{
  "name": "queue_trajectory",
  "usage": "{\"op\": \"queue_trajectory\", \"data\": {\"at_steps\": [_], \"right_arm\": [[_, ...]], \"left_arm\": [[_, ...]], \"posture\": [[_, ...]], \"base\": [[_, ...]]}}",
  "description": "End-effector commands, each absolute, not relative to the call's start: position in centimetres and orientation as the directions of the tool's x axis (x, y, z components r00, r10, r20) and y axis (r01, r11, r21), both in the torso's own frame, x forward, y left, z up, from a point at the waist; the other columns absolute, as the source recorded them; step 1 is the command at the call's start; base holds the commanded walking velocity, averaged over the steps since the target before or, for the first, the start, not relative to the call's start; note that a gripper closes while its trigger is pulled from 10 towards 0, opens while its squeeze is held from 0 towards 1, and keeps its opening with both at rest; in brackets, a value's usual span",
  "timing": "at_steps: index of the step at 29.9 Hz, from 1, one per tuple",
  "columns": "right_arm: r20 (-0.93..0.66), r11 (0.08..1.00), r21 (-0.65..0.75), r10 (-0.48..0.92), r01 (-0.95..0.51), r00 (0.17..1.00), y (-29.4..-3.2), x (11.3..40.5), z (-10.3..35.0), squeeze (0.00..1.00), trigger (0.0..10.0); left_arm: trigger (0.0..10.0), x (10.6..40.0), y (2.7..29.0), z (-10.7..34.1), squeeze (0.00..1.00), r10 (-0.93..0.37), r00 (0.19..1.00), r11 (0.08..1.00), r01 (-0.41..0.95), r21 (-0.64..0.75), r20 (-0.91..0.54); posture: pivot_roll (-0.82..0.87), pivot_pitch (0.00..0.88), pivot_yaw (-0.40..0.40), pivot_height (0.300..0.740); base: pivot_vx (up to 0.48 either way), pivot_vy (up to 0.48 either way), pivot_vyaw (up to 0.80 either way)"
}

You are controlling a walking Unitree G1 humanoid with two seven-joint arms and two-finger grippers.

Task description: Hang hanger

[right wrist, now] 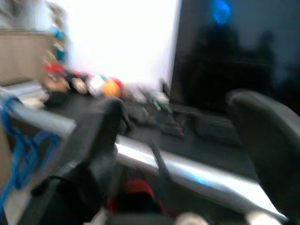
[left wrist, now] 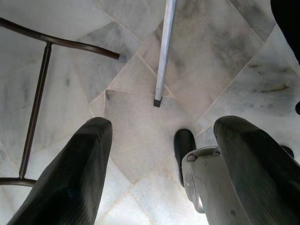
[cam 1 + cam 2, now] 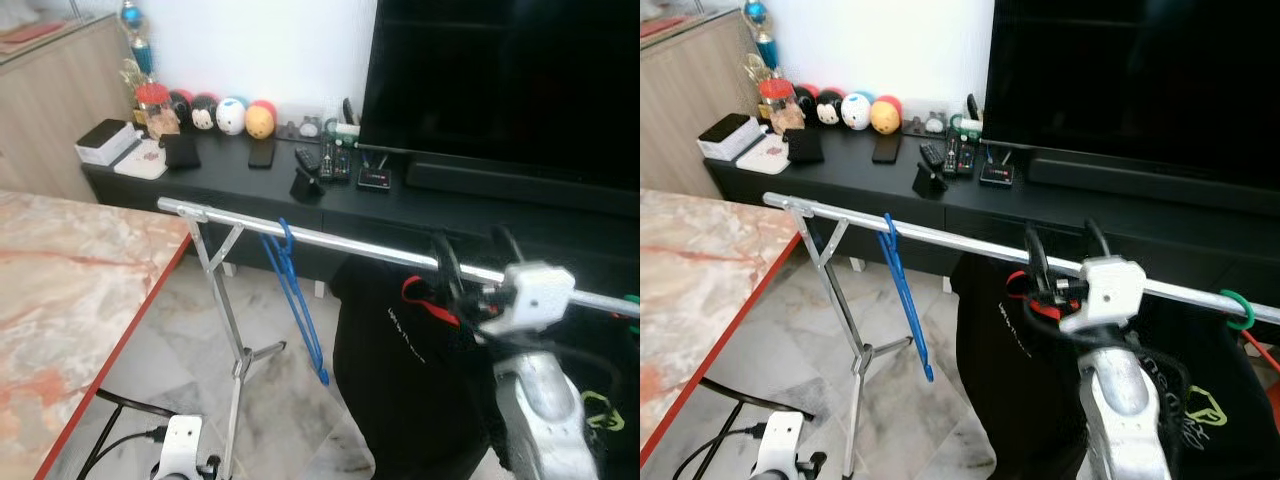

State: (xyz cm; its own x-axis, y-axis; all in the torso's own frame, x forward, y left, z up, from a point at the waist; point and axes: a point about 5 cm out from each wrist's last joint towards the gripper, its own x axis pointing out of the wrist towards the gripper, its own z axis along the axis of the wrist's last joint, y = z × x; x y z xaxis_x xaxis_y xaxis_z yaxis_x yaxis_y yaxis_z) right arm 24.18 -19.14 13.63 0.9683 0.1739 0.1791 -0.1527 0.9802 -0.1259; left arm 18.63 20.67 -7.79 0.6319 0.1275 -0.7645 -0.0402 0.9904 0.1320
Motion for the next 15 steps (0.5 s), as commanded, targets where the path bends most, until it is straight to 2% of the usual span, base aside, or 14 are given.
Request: {"op": "queue_trajectory", "data": {"at_steps": [1, 3, 7, 8, 9, 11, 15], "right_arm": [[0.159, 0.973, -0.146, 0.2, -0.177, 0.967, -19.2, 23.6, 14.2, 0.0, 10.0], [-0.014, 0.947, -0.207, 0.248, -0.245, 0.969, -20.1, 22.0, 12.9, 0.0, 10.0], [-0.105, 0.924, -0.233, 0.286, -0.303, 0.952, -20.5, 21.0, 12.7, 0.0, 10.0], [-0.238, 0.925, -0.248, 0.229, -0.287, 0.944, -21.2, 20.7, 11.8, 0.0, 10.0], [-0.238, 0.925, -0.248, 0.229, -0.287, 0.944, -21.2, 20.7, 11.8, 0.0, 10.0], [-0.352, 0.947, -0.197, 0.175, -0.255, 0.919, -21.6, 20.4, 10.4, 0.0, 10.0], [-0.484, 0.962, -0.097, 0.18, -0.257, 0.856, -21.2, 20.4, 7.8, 0.0, 10.0]], "left_arm": [[10.0, 18.3, 20.8, -8.0, 0.0, 0.13, 0.614, 0.99, -0.033, 0.139, -0.778], [10.0, 18.2, 20.9, -8.0, 0.0, 0.133, 0.61, 0.989, -0.033, 0.142, -0.781], [10.0, 18.3, 20.9, -8.0, 0.0, 0.133, 0.609, 0.989, -0.031, 0.145, -0.782], [10.0, 18.3, 20.9, -8.0, 0.0, 0.132, 0.608, 0.989, -0.028, 0.145, -0.783], [10.0, 18.3, 20.9, -8.0, 0.0, 0.132, 0.608, 0.989, -0.028, 0.145, -0.783], [10.0, 18.4, 20.9, -8.0, 0.0, 0.131, 0.607, 0.989, -0.027, 0.145, -0.783], [10.0, 18.6, 20.9, -7.8, 0.0, 0.148, 0.619, 0.986, -0.036, 0.161, -0.771]], "posture": [[-0.06, 0.007, -0.003, 0.74], [-0.07, 0.01, 0.0, 0.74], [-0.07, 0.011, 0.003, 0.74], [-0.08, 0.01, 0.003, 0.74], [-0.08, 0.01, 0.003, 0.74], [-0.08, 0.009, 0.003, 0.74], [-0.07, 0.007, -0.002, 0.74]], "base": [[0.0, 0.0, 0.0], [0.0, 0.0, 0.0], [0.0, 0.0, 0.0], [0.0, 0.0, 0.0], [0.0, 0.0, 0.0], [0.0, 0.0, 0.0], [0.0, 0.0, 0.0]]}}
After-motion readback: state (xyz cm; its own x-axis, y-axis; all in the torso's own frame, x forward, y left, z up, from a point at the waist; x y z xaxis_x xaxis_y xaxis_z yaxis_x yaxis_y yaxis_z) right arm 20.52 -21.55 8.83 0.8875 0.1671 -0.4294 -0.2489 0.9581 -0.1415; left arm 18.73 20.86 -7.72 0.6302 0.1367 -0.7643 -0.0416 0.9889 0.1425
